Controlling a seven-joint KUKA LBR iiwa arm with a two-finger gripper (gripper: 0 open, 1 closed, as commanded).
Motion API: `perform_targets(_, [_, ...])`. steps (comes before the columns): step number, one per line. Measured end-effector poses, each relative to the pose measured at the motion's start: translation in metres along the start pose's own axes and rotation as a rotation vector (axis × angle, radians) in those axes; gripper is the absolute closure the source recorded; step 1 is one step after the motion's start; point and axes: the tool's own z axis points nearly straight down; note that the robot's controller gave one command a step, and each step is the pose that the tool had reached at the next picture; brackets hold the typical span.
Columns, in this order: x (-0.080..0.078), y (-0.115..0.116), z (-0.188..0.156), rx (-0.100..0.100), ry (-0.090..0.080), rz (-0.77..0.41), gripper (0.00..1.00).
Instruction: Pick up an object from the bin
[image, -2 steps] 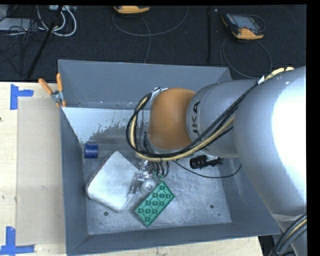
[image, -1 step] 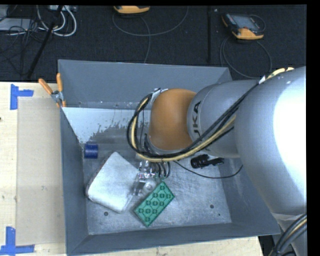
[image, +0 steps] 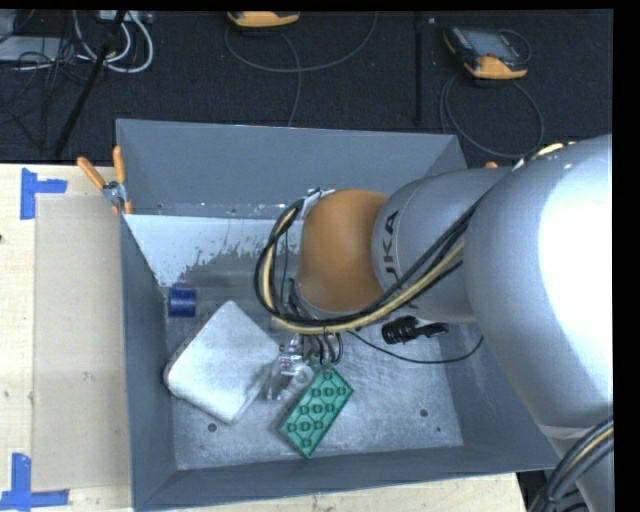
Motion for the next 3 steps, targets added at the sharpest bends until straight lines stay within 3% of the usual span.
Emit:
perform_targets(1, [0.023,0.008,0.009,-0.004,-0.021,0.029,0.00])
perform_targets(2, [0.067,0.011,-0.007,0.004,0.005,0.300,0.00])
perform_targets(3, [0.066,0.011,-0.007,0.005,0.005,0.301,1.00])
